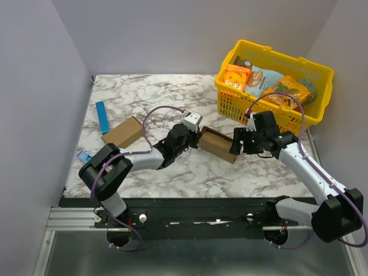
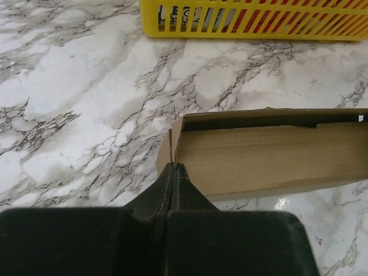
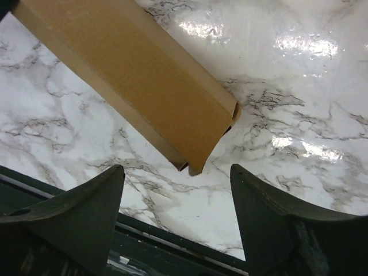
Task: Fold the paper box
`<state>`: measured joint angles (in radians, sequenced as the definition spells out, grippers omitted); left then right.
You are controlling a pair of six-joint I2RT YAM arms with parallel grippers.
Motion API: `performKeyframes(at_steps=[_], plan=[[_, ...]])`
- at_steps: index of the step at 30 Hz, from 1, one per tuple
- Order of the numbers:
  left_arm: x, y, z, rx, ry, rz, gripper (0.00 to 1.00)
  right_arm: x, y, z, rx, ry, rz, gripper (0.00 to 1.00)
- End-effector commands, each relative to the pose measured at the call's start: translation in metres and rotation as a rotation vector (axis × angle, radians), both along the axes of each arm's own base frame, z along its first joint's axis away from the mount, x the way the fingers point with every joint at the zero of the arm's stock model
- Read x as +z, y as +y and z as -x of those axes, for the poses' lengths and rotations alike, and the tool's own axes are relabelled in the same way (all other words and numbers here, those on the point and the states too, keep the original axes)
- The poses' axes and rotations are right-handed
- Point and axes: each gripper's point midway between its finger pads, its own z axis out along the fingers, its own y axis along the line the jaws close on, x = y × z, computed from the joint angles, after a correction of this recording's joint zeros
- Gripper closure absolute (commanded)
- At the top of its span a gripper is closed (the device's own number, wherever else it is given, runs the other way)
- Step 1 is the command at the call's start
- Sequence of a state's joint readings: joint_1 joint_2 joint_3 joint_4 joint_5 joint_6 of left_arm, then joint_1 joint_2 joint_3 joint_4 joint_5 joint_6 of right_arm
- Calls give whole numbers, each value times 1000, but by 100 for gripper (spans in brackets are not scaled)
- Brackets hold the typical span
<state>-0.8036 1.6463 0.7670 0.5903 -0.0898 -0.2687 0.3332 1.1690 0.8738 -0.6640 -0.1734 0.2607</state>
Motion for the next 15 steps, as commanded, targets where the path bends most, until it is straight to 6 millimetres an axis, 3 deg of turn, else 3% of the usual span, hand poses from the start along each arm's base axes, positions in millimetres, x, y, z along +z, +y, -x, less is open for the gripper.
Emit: performKeyframes(at_steps=[1,7,10,11,13,15], plan=[[-31,-1,13,-58,81,-93,100,38,-3,7,45,-62,6,16],[-32,-5,15,-88,92,-109,100,76,-10,1,106,-232,58,11],[-32,-6,15,-100,93,-114,100,90,-2,-13,140,-355,103,10],[-34,-7,16,-102,98,-119,100,95,11,-16,186,-407,110,9],[-35,-7,17,-105,101,-122,100,89,13,-25,190,-458,202,9],[-34,-7,16,-107,100,-125,100,82,27,-29,268,-518,253,9]])
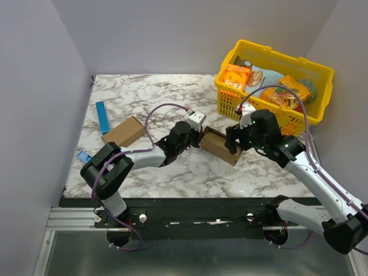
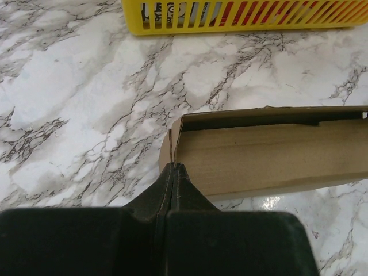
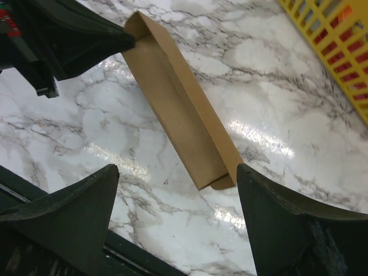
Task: Fold the paper box
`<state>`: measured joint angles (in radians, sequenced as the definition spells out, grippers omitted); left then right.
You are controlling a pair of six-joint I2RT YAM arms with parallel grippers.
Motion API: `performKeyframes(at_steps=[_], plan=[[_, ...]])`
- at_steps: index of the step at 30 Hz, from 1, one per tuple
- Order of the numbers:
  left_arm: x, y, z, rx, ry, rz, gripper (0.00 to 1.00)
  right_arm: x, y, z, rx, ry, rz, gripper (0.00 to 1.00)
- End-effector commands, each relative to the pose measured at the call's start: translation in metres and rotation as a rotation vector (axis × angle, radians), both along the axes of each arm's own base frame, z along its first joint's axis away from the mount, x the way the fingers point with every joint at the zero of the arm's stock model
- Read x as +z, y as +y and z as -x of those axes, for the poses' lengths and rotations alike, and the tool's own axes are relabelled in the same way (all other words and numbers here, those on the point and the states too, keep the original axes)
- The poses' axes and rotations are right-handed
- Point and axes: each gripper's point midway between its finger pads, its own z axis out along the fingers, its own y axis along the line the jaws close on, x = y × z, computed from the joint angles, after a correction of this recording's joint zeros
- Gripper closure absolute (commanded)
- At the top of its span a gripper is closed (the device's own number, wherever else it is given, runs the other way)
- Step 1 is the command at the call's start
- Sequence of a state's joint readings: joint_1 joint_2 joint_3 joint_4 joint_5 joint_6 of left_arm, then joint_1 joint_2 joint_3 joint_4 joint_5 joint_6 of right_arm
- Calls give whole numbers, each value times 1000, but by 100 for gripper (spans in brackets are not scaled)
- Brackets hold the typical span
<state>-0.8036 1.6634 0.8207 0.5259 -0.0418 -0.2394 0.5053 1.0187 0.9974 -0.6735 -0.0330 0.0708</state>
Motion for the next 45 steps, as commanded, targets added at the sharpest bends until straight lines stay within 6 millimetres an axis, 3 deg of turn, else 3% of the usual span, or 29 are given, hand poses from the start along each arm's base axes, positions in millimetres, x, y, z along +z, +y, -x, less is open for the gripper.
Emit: performKeyframes(at_steps=[1,7,10,14,23,27,32,35,38,39,42,44,45], plan=[[-35,3,16,-51,90,-97,100,-2,7,-28,31,-198,166,9],[-37,4,16,-51,93,-102,100,-24,22,-37,31,-238,239,8],[-38,5,17,-52,94,-105,100,-24,26,-38,-19,-220,186,14],[-40,5,17,-49,99,-106,100,-25,44,-30,60,-214,105,20],[-37,4,16,-46,101,-102,100,-71,44,-14,85,-93,138,27],[-38,4,16,-43,108,-100,100,-79,43,-11,66,-76,141,46],[-30,4,15,-32,106,-80,100,-91,40,-10,42,-54,173,55],[-25,3,14,-34,96,-74,100,-81,46,-7,61,-59,131,55],[-27,3,14,-40,97,-89,100,-49,55,-5,61,-79,43,41],[-30,4,15,-42,100,-94,100,-33,57,-7,26,-84,-2,32],[-33,7,17,-46,94,-96,100,-12,56,-10,-18,-104,-44,21],[-32,7,18,-47,88,-93,100,0,50,-21,-88,-124,-37,26],[-35,9,19,-48,91,-99,100,0,45,-23,-121,-114,-30,35]])
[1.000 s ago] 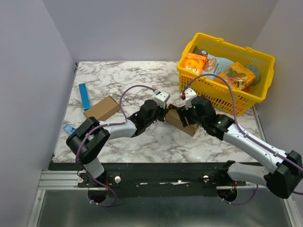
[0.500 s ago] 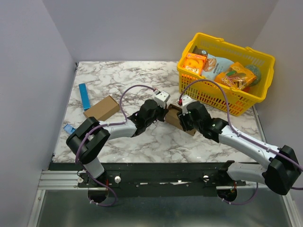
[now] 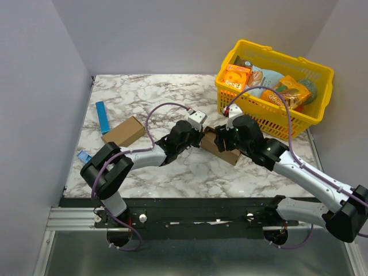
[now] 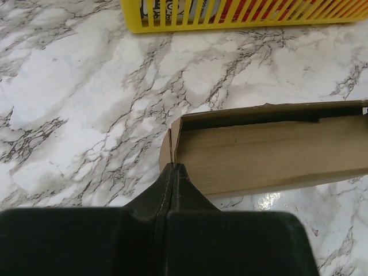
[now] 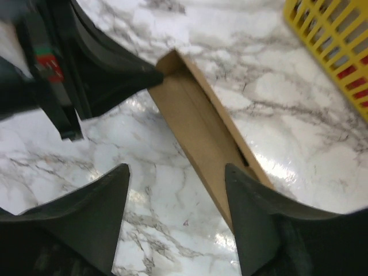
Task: Fold the paper box
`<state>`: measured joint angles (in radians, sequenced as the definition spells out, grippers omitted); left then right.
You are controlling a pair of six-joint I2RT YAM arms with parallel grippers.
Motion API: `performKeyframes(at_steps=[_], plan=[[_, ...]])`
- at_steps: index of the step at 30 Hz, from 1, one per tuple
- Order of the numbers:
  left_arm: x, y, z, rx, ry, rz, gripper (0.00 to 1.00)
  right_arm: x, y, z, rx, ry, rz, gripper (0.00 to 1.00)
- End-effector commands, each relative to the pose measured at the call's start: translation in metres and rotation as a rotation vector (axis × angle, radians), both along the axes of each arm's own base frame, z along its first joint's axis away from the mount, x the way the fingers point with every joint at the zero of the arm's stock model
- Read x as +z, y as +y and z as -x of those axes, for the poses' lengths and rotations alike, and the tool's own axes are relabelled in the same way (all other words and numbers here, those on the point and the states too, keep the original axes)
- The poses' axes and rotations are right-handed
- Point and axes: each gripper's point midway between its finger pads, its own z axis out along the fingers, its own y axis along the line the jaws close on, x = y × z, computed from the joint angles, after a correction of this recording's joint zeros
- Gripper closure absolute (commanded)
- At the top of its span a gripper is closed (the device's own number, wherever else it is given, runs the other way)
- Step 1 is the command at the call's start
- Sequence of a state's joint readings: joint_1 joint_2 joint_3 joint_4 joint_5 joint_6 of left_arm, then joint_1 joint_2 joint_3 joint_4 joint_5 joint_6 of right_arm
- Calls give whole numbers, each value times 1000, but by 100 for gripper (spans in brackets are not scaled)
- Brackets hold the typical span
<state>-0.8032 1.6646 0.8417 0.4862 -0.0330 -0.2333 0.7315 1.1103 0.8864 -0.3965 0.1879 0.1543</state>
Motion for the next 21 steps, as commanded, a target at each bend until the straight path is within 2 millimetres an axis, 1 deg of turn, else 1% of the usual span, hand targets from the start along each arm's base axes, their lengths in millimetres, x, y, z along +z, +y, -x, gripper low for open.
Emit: performKeyframes(at_steps=[1,2,3,4,5,6,8,11,15,16,18,19,21], plan=[[-33,10,19,-40,76,-82,100,29,-12,-16,-166,-11,-63,40],[-32,11,19,-38,73,-78,100,29,-19,-22,-209,-7,-70,44],[-33,11,20,-38,75,-79,100,24,-22,-27,-245,0,-66,49],[-33,11,21,-39,73,-76,100,24,-25,-32,-292,-6,-78,50],[-32,11,21,-38,71,-71,100,24,-34,-39,-362,-34,-56,49],[-31,11,20,-36,71,-67,100,18,-36,-45,-399,-39,-52,47],[-31,10,21,-36,73,-61,100,16,-42,-54,-476,-68,-58,46],[-30,10,21,-33,75,-57,100,8,-47,-62,-552,-88,-66,47],[-31,12,23,-33,77,-57,100,-6,-52,-61,-604,-93,-80,47],[-30,12,22,-32,77,-54,100,-19,-56,-57,-623,-79,-77,46],[-30,11,22,-30,80,-49,100,-27,-56,-55,-635,-78,-88,46],[-31,11,22,-29,82,-48,100,-35,-57,-51,-646,-65,-83,46],[-31,10,22,-26,87,-45,100,-42,-60,-48,-666,-66,-70,45]])
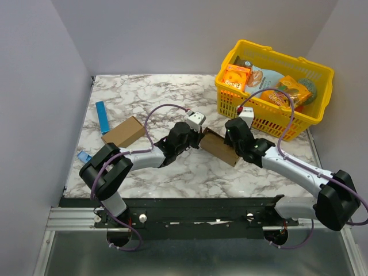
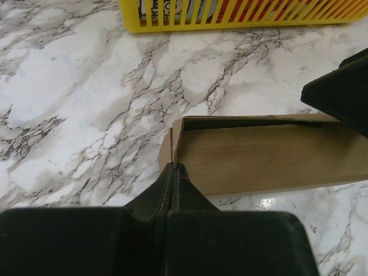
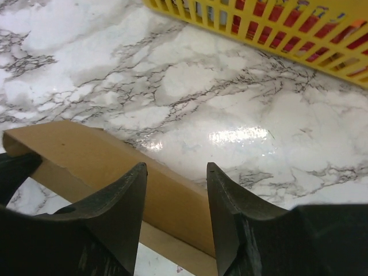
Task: Fold the paper box
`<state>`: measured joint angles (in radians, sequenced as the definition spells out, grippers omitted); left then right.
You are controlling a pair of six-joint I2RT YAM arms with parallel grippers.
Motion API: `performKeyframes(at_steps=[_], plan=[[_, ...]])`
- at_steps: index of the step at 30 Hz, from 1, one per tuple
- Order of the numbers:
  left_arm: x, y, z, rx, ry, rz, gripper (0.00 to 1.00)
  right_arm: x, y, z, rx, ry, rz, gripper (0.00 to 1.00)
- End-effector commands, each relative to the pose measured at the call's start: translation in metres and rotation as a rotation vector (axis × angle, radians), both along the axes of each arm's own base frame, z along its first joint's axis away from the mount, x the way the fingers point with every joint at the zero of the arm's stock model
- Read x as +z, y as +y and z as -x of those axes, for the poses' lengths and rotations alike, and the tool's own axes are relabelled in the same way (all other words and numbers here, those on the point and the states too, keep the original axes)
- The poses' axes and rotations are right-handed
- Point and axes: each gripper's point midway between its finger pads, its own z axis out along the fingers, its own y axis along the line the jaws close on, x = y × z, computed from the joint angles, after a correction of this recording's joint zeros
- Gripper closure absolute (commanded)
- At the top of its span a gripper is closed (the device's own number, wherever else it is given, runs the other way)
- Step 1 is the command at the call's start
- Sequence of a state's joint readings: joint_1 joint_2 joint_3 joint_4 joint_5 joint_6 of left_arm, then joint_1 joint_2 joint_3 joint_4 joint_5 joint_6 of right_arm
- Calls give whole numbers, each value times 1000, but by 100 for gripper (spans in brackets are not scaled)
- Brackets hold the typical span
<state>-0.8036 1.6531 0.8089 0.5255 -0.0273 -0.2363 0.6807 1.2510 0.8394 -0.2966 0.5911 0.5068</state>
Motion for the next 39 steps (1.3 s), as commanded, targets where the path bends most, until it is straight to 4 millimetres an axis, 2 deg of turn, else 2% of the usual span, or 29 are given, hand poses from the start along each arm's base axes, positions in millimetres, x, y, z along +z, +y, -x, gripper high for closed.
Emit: performKeyframes(at_steps=[1,7,13,14,15,17,18,20,21,22,27,29,33,35,37,38,39], plan=[[-31,9,18,-21,96,-61,100,-12,-7,2,-111,-39,-21,45],[-32,8,18,-20,103,-63,100,-45,-21,10,-194,-1,30,44],[-30,6,17,-15,109,-50,99,-65,-30,14,-250,30,79,43],[-29,6,17,-14,109,-46,97,-67,-31,14,-258,31,85,43],[-29,6,18,-14,110,-45,89,-69,-33,15,-264,34,90,43],[-23,6,18,-13,104,-36,84,-73,-36,16,-279,36,101,43],[-22,7,18,-14,101,-36,76,-75,-37,17,-282,38,103,43],[-14,8,18,-14,90,-29,71,-77,-39,17,-293,37,110,43],[-13,9,19,-13,84,-32,62,-79,-39,18,-296,42,115,43],[-11,11,18,-8,83,-35,58,-81,-40,18,-299,45,119,43],[2,15,18,-6,66,-28,46,-86,-38,17,-296,60,126,44],[2,19,19,-5,68,-37,46,-89,-35,17,-285,74,125,43],[4,26,24,-1,79,-45,37,-82,-29,16,-243,77,113,40],[8,31,27,5,84,-38,36,-77,-27,17,-207,78,111,37],[11,35,29,12,90,-36,31,-75,-28,19,-183,86,108,33],[18,36,28,15,84,-20,29,-71,-25,20,-168,83,82,31],[22,36,28,22,91,-8,24,-71,-26,21,-161,86,80,25]])
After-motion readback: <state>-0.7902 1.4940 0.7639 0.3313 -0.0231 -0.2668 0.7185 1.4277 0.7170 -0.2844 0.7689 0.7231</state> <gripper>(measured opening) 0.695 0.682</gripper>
